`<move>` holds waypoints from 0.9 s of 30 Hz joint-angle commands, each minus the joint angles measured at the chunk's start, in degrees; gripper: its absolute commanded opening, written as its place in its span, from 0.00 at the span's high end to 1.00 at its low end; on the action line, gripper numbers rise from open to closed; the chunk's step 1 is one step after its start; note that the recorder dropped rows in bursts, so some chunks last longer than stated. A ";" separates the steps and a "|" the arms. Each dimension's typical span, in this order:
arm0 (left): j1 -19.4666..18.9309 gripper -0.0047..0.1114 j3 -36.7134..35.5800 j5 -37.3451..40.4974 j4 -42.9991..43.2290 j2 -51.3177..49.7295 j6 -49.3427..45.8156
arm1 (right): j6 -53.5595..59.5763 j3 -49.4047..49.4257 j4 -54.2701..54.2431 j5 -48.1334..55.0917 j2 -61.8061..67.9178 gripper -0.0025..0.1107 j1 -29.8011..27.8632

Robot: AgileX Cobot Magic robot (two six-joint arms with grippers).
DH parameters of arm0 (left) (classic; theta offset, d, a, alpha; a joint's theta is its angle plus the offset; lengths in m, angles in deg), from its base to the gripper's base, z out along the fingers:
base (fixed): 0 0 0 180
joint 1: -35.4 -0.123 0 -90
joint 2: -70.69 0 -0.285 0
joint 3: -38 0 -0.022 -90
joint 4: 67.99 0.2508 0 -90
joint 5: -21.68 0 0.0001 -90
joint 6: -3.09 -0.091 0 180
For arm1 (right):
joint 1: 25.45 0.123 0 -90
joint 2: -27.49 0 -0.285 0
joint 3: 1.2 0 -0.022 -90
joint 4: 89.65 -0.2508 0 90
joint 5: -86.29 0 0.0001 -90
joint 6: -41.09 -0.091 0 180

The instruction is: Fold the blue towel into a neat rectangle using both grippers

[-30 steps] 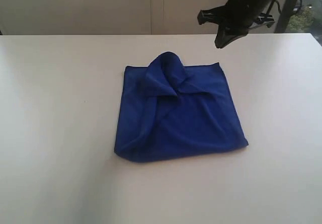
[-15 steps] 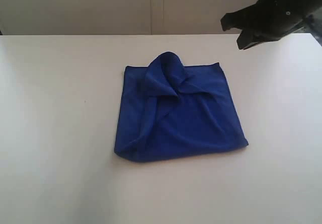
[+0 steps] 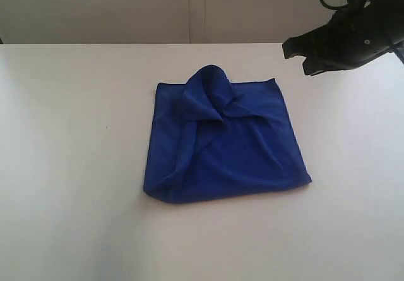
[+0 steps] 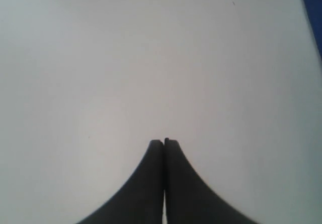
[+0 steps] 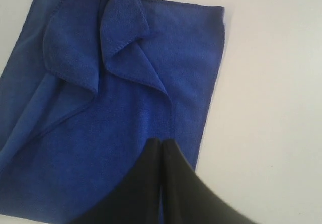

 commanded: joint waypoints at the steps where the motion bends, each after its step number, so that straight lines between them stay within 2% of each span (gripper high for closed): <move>1: -0.11 0.96 -0.19 0.28 -0.21 0.45 0.34 | 0.56 0.25 0.09 -0.63 -0.48 0.98 -0.36; 27: -0.11 0.96 -0.19 0.28 -0.21 0.45 0.34 | 1.16 0.25 0.09 -0.76 -0.48 0.98 -0.36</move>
